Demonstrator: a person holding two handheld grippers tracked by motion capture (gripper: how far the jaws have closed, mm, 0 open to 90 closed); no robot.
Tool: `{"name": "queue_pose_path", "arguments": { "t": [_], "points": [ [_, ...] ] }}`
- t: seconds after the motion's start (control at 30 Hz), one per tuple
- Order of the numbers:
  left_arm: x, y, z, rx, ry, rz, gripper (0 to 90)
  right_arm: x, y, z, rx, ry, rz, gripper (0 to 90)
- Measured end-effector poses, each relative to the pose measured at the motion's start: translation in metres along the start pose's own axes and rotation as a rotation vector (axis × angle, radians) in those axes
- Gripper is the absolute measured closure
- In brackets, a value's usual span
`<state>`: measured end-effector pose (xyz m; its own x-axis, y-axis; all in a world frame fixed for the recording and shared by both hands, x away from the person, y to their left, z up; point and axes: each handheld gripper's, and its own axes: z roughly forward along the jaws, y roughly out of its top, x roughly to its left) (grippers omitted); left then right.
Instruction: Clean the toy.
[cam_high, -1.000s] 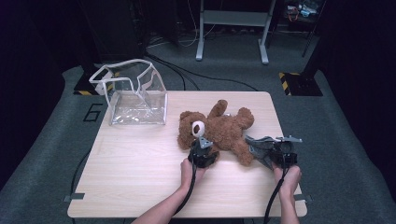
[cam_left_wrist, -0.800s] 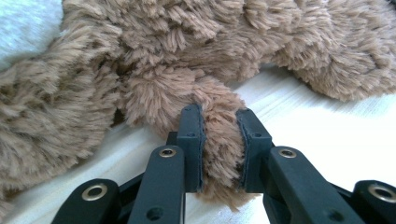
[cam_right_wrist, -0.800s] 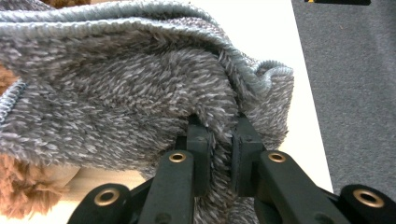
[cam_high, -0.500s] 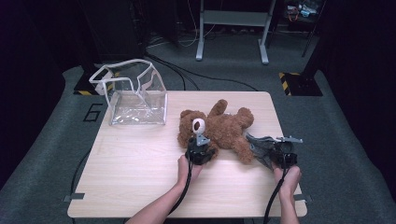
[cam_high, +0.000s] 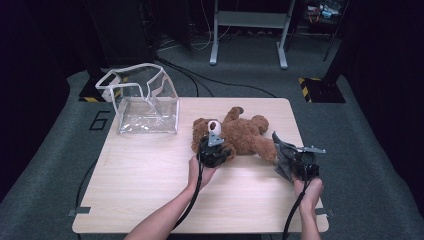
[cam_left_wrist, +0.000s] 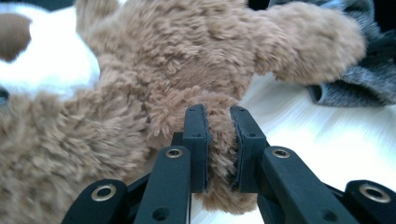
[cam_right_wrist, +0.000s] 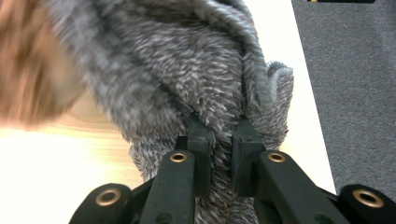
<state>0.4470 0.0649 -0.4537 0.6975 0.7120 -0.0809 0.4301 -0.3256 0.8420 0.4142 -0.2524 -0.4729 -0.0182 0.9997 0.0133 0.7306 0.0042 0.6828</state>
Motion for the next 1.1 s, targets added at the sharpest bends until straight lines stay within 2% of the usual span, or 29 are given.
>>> {"name": "queue_pose_path", "arguments": {
  "t": [0.2, 0.3, 0.4, 0.5, 0.63, 0.73, 0.9, 1.03, 1.1],
  "points": [
    [0.001, 0.022, -0.007, -0.026, -0.018, 0.023, 79.6, 0.003, 0.001, -0.001, -0.004, 0.007, -0.004, 81.1],
    [0.003, 0.034, -0.013, -0.046, -0.022, 0.024, 79.9, 0.005, 0.001, -0.001, -0.002, 0.01, -0.011, 81.2],
    [0.005, 0.044, -0.023, -0.079, -0.044, 0.016, 80.1, 0.008, 0.003, -0.002, -0.004, 0.02, -0.013, 81.3],
    [0.006, 0.045, -0.026, -0.078, -0.056, 0.005, 80.1, 0.012, 0.004, -0.003, -0.015, 0.027, -0.028, 81.3],
    [0.015, 0.042, -0.022, -0.065, -0.054, -0.039, 79.8, 0.022, 0.005, -0.007, -0.034, 0.047, -0.046, 81.7],
    [0.019, 0.042, -0.021, -0.061, -0.061, -0.067, 79.4, 0.031, 0.007, -0.015, -0.064, 0.069, -0.067, 81.9],
    [0.023, 0.044, -0.02, -0.06, -0.063, -0.092, 78.8, 0.052, 0.013, -0.038, -0.14, 0.135, -0.091, 82.0],
    [0.024, 0.048, -0.018, -0.046, -0.059, -0.082, 78.1, 0.072, 0.022, -0.056, -0.197, 0.2, -0.119, 81.9],
    [0.024, 0.05, -0.017, -0.042, -0.055, -0.081, 77.8, 0.083, 0.031, -0.06, -0.215, 0.234, -0.15, 81.8]
  ]
}}
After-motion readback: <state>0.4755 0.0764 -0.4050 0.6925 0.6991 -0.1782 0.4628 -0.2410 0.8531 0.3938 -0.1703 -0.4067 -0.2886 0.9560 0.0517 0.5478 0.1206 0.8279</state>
